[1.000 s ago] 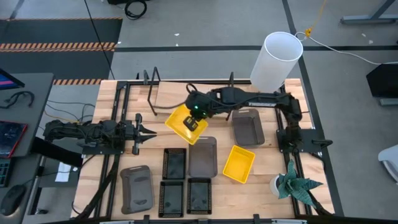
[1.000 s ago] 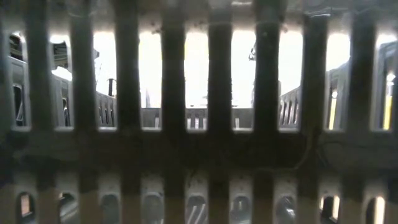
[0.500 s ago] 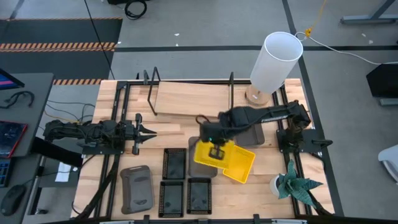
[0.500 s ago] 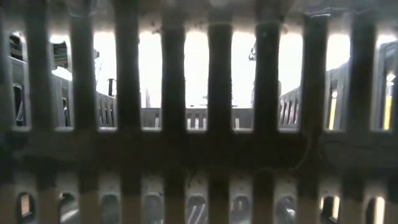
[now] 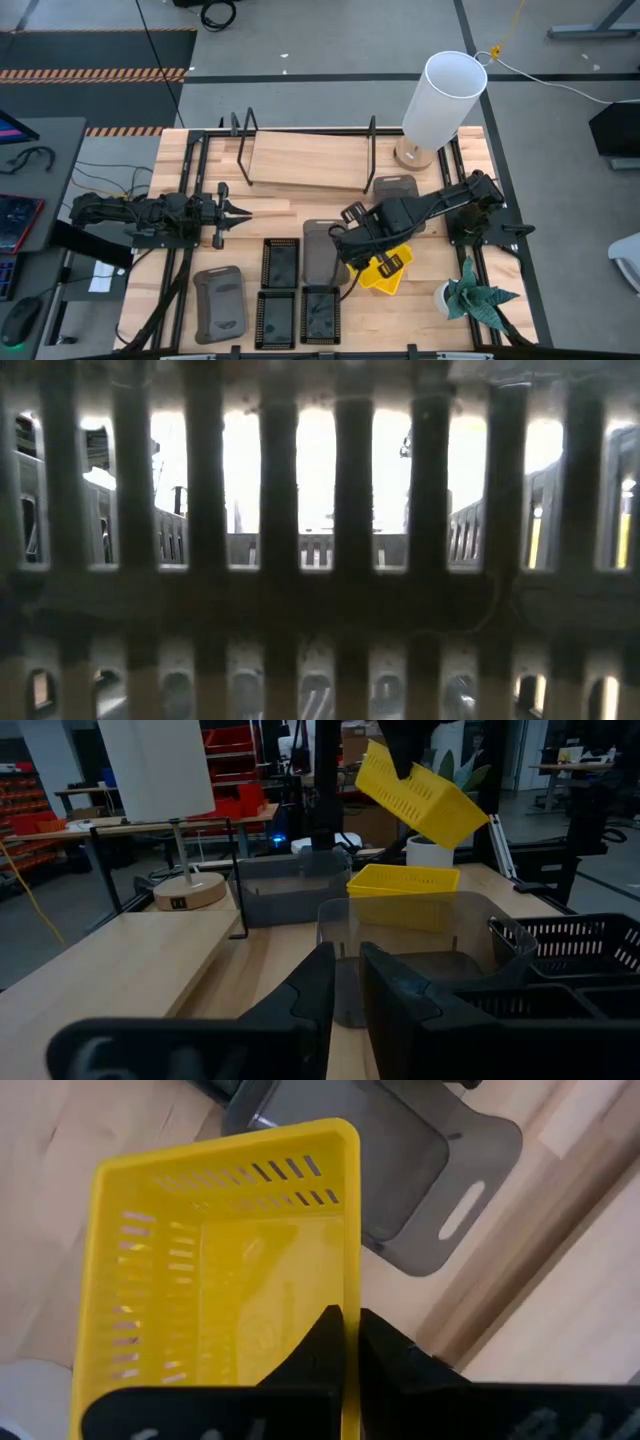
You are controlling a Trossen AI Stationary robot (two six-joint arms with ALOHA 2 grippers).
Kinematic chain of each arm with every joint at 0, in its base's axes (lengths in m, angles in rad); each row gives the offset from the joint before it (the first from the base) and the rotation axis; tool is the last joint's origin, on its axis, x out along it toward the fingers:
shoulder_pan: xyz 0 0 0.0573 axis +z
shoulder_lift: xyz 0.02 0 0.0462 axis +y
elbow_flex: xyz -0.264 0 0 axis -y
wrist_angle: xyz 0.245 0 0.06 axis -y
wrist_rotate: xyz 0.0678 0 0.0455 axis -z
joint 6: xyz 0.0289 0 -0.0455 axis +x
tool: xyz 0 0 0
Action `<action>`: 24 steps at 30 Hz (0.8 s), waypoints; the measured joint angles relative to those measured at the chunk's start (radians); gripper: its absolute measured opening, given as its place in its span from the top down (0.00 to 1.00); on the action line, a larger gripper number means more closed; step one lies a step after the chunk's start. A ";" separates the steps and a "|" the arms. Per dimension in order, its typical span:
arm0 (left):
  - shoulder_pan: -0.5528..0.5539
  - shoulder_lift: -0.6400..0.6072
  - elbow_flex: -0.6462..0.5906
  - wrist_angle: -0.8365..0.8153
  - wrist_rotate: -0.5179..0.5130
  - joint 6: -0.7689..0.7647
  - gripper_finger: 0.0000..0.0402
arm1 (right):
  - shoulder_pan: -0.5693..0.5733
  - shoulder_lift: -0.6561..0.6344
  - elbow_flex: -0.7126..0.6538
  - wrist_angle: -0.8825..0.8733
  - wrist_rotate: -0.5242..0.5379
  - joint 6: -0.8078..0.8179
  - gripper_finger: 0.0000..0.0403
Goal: Stack baskets on shelf by color
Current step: Stack the top yellow bin on top of the other stacked yellow bins
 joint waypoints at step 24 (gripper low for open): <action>0.000 0.000 0.000 0.000 0.000 0.000 0.87 | 0.053 0.001 -0.204 0.005 -0.063 -0.255 0.97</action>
